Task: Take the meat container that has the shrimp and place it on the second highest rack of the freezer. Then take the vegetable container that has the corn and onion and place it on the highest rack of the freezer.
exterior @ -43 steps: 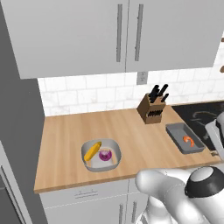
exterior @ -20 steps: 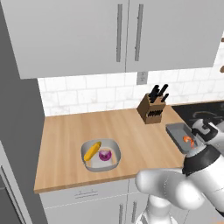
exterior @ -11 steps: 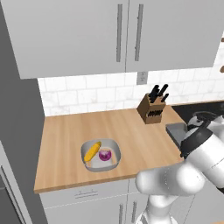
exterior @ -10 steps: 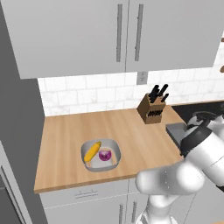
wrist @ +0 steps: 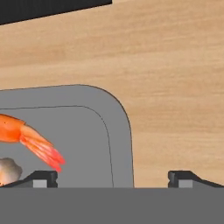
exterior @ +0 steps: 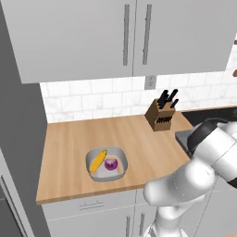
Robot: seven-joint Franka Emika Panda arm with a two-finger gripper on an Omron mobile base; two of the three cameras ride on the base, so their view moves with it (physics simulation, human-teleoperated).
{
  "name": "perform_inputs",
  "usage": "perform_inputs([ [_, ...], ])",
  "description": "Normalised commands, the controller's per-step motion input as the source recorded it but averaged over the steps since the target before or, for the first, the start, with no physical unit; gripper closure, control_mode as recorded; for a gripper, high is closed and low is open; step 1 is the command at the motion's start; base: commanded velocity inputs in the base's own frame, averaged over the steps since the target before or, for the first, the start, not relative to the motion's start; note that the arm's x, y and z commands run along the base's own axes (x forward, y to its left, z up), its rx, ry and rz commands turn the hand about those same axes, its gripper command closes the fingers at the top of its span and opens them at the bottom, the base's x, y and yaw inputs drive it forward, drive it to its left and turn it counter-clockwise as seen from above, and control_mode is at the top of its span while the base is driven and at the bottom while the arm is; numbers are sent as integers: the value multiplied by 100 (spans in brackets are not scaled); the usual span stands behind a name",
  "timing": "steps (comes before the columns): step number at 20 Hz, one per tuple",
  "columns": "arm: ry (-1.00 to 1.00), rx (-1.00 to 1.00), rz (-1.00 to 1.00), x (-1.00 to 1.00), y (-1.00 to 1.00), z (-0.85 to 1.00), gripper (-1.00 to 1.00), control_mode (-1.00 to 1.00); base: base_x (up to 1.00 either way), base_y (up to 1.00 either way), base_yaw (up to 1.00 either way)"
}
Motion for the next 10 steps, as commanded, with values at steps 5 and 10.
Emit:
perform_inputs([
  [5, 1, 0, 0, 7, 0, -12, -100, -100, 0, 0, 0],
  [10, 1, 0, 0, 0, 0, -11, 100, -100, 0, 0, 0],
])
